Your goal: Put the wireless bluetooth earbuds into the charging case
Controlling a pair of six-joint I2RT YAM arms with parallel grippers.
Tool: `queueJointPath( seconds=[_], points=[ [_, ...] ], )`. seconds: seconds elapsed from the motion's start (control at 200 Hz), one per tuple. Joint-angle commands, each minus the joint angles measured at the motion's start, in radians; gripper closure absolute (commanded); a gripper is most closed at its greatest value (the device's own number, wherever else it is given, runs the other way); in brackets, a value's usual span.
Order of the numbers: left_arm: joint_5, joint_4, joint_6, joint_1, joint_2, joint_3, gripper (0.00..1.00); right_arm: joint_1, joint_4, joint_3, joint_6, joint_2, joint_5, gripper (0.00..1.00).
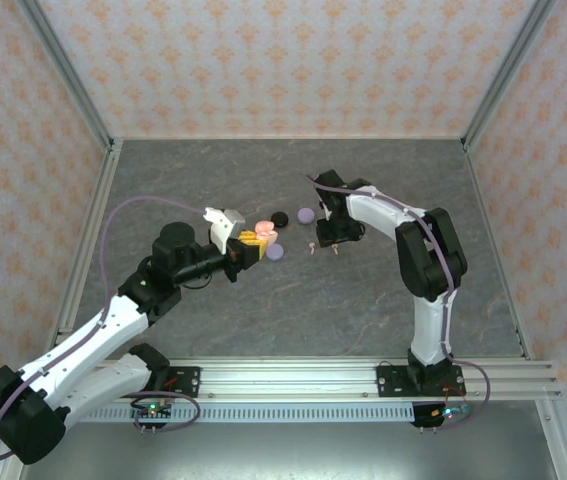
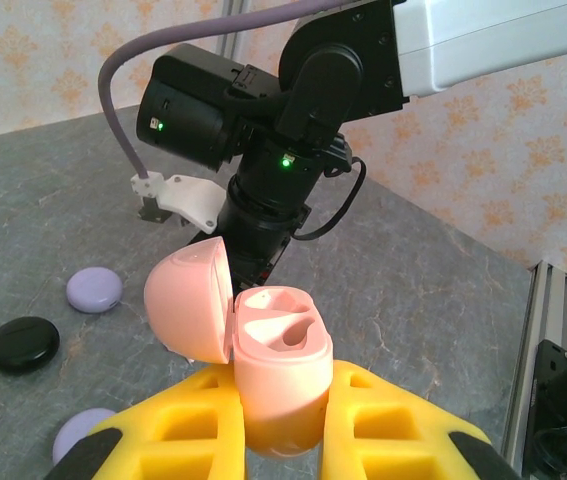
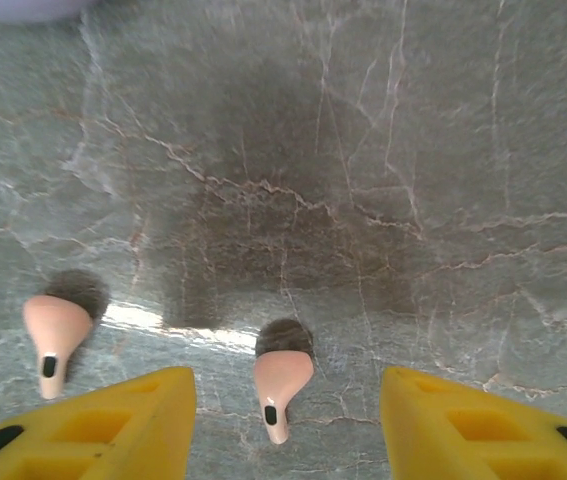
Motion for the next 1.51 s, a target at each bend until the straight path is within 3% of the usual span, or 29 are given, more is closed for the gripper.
queueJointPath(
  seconds=[0.0,0.47,0.976,1.311,1.501],
  points=[
    [-0.020,-0.011,0.029,-0.006,-0.018,-0.001,1.00,-0.001,-0.051,0.039,-0.022,0.025,-0.001,0.51],
    [-0.031,-0.029,0.029,-0.006,-0.021,0.001,1.00,-0.002,-0.079,0.074,-0.030,0.097,-0.043,0.67],
    [-0.034,-0.035,0.027,-0.008,-0.021,0.004,1.00,-0.001,-0.088,0.045,-0.027,0.065,-0.078,0.77],
    [-0.021,0.034,0.016,-0.007,-0.023,-0.020,1.00,-0.002,0.063,-0.054,0.029,-0.216,-0.175,0.78],
    [-0.017,0.142,0.028,-0.013,-0.022,-0.045,1.00,-0.001,0.221,-0.150,0.176,-0.462,-0.293,0.78]
  ],
)
